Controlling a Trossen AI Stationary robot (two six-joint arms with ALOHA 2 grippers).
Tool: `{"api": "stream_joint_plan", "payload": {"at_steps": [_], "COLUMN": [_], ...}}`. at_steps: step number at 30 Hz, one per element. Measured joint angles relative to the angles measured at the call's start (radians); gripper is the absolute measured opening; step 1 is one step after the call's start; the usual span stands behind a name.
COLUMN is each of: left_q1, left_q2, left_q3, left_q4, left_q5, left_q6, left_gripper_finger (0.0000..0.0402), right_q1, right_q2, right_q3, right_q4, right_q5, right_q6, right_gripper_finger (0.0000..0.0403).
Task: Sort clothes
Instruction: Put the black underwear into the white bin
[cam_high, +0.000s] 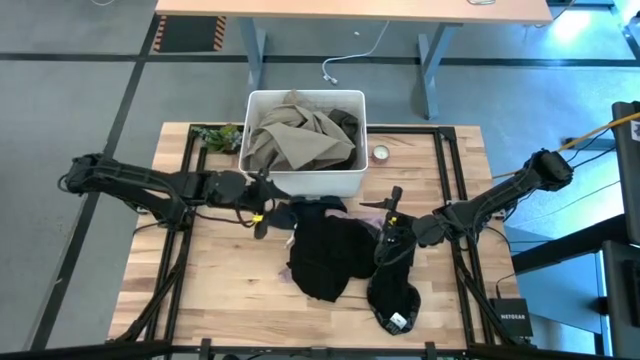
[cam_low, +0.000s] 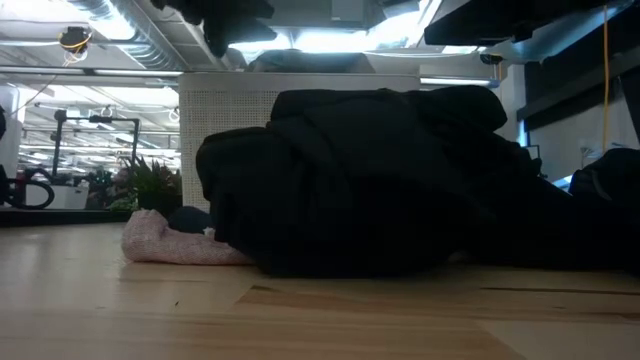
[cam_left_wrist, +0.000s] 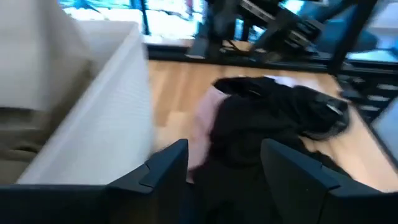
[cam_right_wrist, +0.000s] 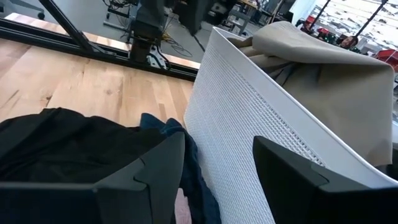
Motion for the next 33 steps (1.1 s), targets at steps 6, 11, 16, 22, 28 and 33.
{"api": "stream_joint_plan", "payload": {"at_steps": [6, 11, 16, 22, 28, 33], "left_q1": [-0.02, -0.051, -0.056, -0.048, -0.038, -0.038], "left_q2": [0.014, 0.035, 0.08, 0.125, 0.126, 0.126], "left_q3": [0.0, 0.0, 0.0, 0.0, 0.0, 0.0], "left_q4": [0.02, 0.068, 0.078, 0.116, 0.112, 0.094], "left_q5": [0.043, 0.044, 0.045, 0.043, 0.042, 0.042], "left_q6": [-0.02, 0.021, 0.034, 0.07, 0.074, 0.071], "left_gripper_finger": [0.0198, 0.0198, 0.0198, 0.0198, 0.0198, 0.0198], "right_q1": [0.002, 0.002, 0.002, 0.002, 0.002, 0.002], "right_q2": [0.0, 0.0, 0.0, 0.0, 0.0, 0.0], "right_q3": [0.0, 0.0, 0.0, 0.0, 0.0, 0.0], "right_q4": [-0.001, 0.0, 0.0, -0.021, -0.051, -0.028], "right_q5": [-0.002, -0.003, -0.003, 0.026, -0.105, -0.067], "right_q6": [0.0, 0.0, 0.0, 0.039, 0.077, 0.079], "right_gripper_finger": [0.0209, 0.0209, 0.0209, 0.0209, 0.0209, 0.0209]}}
